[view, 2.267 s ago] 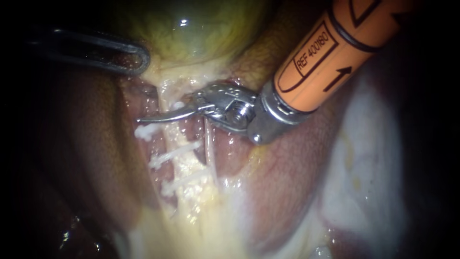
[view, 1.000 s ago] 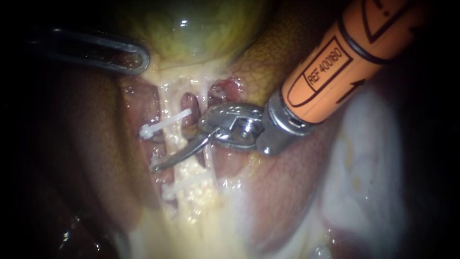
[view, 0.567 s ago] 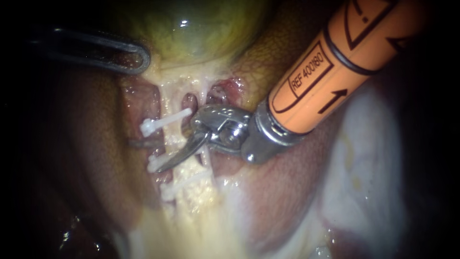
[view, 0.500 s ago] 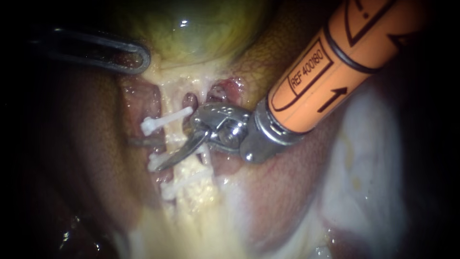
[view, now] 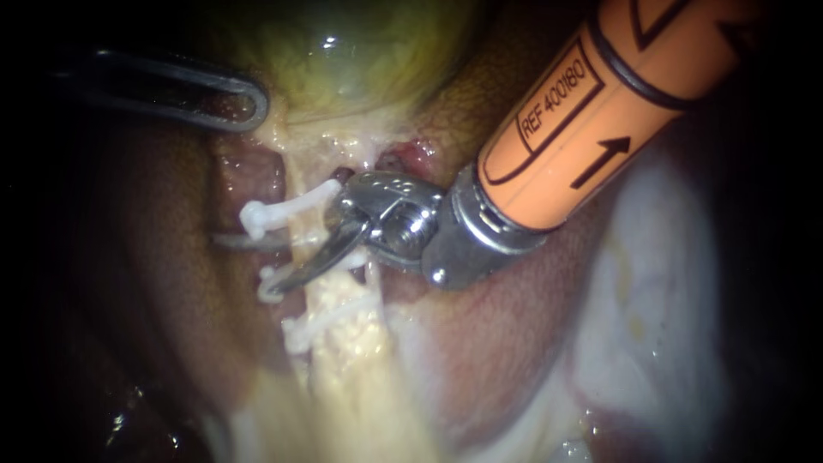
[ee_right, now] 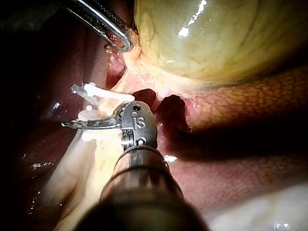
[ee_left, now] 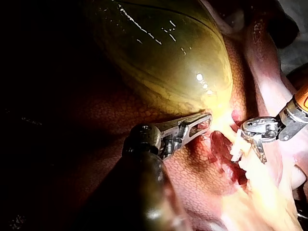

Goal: Go to the cutting position left tube

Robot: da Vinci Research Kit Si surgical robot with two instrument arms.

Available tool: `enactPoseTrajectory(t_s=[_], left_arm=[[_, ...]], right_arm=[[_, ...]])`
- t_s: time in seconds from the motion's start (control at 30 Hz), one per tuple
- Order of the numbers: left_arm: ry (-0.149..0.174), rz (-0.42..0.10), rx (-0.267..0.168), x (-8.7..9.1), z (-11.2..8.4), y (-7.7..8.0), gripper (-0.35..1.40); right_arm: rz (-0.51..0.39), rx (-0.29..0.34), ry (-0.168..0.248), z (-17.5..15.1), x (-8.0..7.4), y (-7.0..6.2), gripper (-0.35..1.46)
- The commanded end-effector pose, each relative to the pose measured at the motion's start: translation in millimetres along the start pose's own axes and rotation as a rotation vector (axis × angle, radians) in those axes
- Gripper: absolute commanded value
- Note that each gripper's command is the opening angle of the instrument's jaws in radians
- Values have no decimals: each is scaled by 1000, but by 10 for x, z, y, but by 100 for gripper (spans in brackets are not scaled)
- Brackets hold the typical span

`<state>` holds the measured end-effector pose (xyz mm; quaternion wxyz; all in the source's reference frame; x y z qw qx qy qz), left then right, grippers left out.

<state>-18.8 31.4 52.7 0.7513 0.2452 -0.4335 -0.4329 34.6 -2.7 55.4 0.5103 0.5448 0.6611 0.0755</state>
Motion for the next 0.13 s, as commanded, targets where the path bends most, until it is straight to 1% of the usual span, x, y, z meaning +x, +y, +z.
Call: enactPoseTrajectory(t_s=[0.03, 0.13], left_arm=[[0, 0, 0, 0, 0, 0, -35], [0, 0, 0, 0, 0, 0, -35]], right_arm=[[0, -1, 0, 0, 0, 0, 96], [0, -1, 0, 0, 0, 0, 96]])
